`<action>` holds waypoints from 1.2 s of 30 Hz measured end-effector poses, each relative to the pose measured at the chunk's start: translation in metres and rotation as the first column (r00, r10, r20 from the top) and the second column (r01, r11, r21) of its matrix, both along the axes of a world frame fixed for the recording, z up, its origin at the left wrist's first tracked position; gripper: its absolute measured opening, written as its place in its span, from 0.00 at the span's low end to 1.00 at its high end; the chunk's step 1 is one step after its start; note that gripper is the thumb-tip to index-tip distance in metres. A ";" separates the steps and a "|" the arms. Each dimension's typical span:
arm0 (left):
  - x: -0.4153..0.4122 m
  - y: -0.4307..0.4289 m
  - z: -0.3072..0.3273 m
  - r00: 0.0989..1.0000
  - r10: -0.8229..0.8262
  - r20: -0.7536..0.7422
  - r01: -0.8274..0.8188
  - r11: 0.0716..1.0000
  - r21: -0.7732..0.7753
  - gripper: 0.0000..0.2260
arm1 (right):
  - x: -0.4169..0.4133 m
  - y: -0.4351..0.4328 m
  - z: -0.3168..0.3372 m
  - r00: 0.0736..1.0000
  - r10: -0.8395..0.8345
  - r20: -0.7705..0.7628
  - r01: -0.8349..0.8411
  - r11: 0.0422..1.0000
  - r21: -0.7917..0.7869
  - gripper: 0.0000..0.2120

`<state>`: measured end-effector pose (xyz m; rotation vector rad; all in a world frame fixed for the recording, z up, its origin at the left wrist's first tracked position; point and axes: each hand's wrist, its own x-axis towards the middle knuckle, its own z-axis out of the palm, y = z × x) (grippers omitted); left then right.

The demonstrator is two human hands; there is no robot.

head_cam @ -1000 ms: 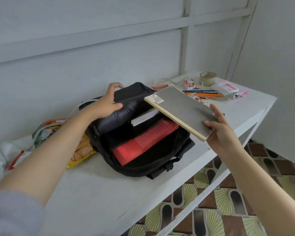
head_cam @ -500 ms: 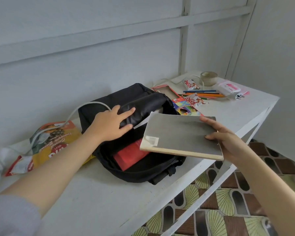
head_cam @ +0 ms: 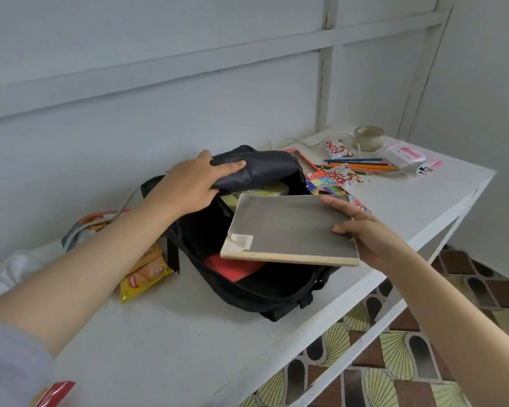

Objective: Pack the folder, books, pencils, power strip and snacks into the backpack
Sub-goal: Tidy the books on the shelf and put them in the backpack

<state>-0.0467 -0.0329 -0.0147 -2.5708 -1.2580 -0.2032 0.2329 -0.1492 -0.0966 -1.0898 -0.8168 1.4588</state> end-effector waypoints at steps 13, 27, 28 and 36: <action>0.000 -0.004 0.005 0.998 0.015 0.060 -0.017 1.000 0.024 0.27 | -0.062 0.047 0.002 0.729 0.275 0.627 -0.342 0.940 -0.014 0.36; -0.004 0.002 0.003 0.996 0.034 0.081 -0.034 0.999 0.000 0.29 | -0.105 0.059 -0.020 -0.203 -0.303 0.931 -0.306 0.923 0.234 0.26; -0.004 0.002 0.003 0.996 0.034 0.080 -0.034 0.999 0.002 0.29 | -0.105 0.056 -0.025 -0.176 -0.264 0.948 -0.358 0.915 0.188 0.27; -0.008 0.003 0.005 0.997 0.010 0.075 -0.008 1.000 -0.028 0.29 | -0.093 0.090 -0.037 -0.164 -0.152 0.975 -0.448 0.892 0.063 0.27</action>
